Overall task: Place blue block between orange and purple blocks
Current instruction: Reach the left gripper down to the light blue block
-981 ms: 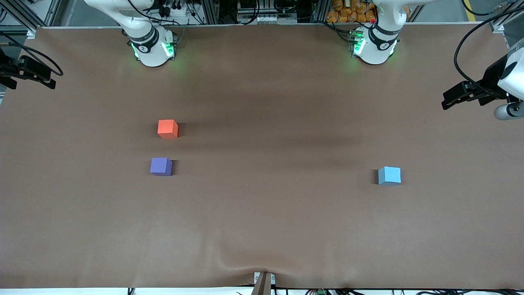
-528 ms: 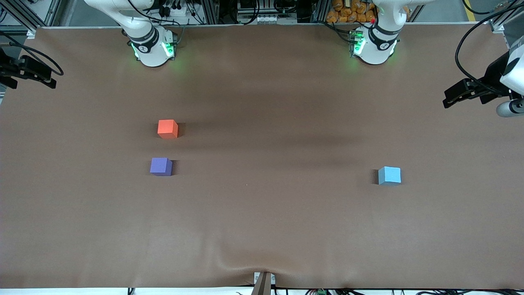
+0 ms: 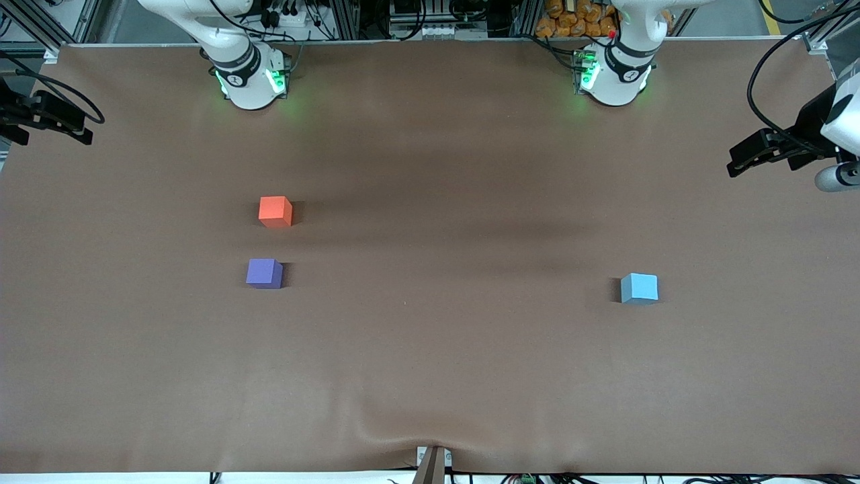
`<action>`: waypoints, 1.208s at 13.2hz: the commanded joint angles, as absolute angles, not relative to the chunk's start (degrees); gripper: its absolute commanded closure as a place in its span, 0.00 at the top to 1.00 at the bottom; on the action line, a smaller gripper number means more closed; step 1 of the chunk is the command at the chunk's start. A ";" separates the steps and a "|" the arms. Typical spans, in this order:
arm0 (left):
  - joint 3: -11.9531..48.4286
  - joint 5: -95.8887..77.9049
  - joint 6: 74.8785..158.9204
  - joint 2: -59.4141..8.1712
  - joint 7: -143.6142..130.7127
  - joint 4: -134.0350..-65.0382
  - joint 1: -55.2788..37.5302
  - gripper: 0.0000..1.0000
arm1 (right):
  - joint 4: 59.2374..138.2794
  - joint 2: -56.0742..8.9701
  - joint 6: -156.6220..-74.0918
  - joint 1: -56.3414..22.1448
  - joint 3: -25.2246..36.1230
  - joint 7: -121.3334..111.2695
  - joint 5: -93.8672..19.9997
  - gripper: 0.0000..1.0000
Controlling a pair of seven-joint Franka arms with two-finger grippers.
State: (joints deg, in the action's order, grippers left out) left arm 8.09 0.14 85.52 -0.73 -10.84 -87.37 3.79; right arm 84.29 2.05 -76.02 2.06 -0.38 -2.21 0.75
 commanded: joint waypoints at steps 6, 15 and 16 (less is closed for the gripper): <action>8.17 0.09 114.57 -6.39 -9.67 -105.99 4.13 1.00 | 85.43 3.34 -75.94 3.16 -1.32 -2.46 1.32 1.00; 8.09 2.99 134.20 -24.42 -5.46 -109.25 5.27 1.00 | 85.43 3.25 -75.67 3.25 -1.23 -2.46 1.32 1.00; 8.17 2.99 135.51 -25.74 -3.62 -109.34 6.49 1.00 | 85.43 3.25 -75.67 3.25 -1.32 -2.46 1.32 1.00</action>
State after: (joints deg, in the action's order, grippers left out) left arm 7.85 1.86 133.52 -24.49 -6.31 -109.34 4.78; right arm 84.47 2.05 -75.81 2.07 -0.38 -2.21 0.75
